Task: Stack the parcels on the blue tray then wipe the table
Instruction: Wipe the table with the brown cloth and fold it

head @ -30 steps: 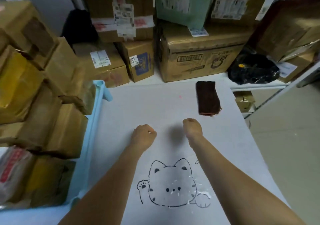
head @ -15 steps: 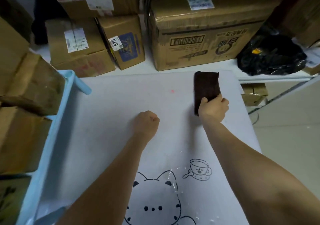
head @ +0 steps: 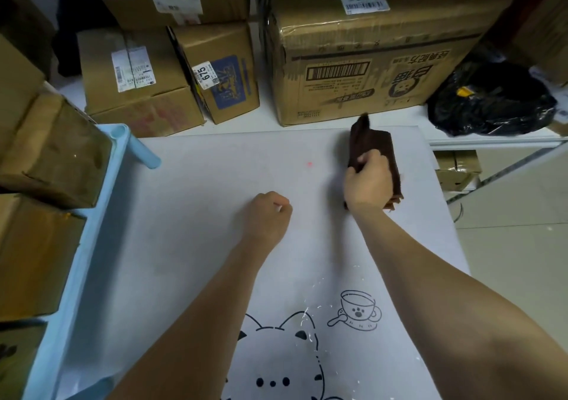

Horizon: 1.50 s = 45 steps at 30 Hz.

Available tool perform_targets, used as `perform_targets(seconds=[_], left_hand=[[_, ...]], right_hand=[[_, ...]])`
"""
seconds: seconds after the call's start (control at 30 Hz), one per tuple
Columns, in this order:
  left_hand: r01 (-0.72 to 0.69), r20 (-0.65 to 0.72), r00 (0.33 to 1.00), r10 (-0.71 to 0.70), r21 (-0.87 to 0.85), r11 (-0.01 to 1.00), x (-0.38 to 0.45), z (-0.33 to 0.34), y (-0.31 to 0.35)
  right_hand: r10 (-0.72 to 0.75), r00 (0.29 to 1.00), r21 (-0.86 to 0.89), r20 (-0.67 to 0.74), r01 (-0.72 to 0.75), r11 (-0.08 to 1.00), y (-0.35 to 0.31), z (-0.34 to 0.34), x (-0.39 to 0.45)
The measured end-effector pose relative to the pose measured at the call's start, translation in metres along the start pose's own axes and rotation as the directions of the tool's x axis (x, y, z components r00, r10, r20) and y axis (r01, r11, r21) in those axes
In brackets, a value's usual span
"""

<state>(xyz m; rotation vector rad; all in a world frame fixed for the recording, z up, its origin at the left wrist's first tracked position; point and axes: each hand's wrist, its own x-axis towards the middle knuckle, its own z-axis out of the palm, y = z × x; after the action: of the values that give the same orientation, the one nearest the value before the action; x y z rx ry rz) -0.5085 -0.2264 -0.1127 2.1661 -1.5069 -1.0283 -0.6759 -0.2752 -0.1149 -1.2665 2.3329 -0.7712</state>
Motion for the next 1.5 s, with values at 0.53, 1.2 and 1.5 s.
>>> perform_targets(seconds=[0.53,1.2,1.5], left_hand=[[0.150,-0.114,0.986,-0.124,0.248,0.957,-0.014,-0.033,-0.065],[0.192,-0.275,0.957,-0.096,0.348,0.918,-0.028,-0.042,-0.112],[0.127,-0.255,0.966,-0.049,0.297,0.946,-0.039,-0.048,-0.120]], right_hand=[[0.066,0.878,-0.437,0.474,0.170,0.883,-0.003,0.039,-0.012],[-0.314,0.700,-0.254,0.642,0.580,0.774,-0.121,0.145,-0.054],[-0.462,0.577,-0.141,0.674,0.714,0.686,-0.112,0.144,-0.072]])
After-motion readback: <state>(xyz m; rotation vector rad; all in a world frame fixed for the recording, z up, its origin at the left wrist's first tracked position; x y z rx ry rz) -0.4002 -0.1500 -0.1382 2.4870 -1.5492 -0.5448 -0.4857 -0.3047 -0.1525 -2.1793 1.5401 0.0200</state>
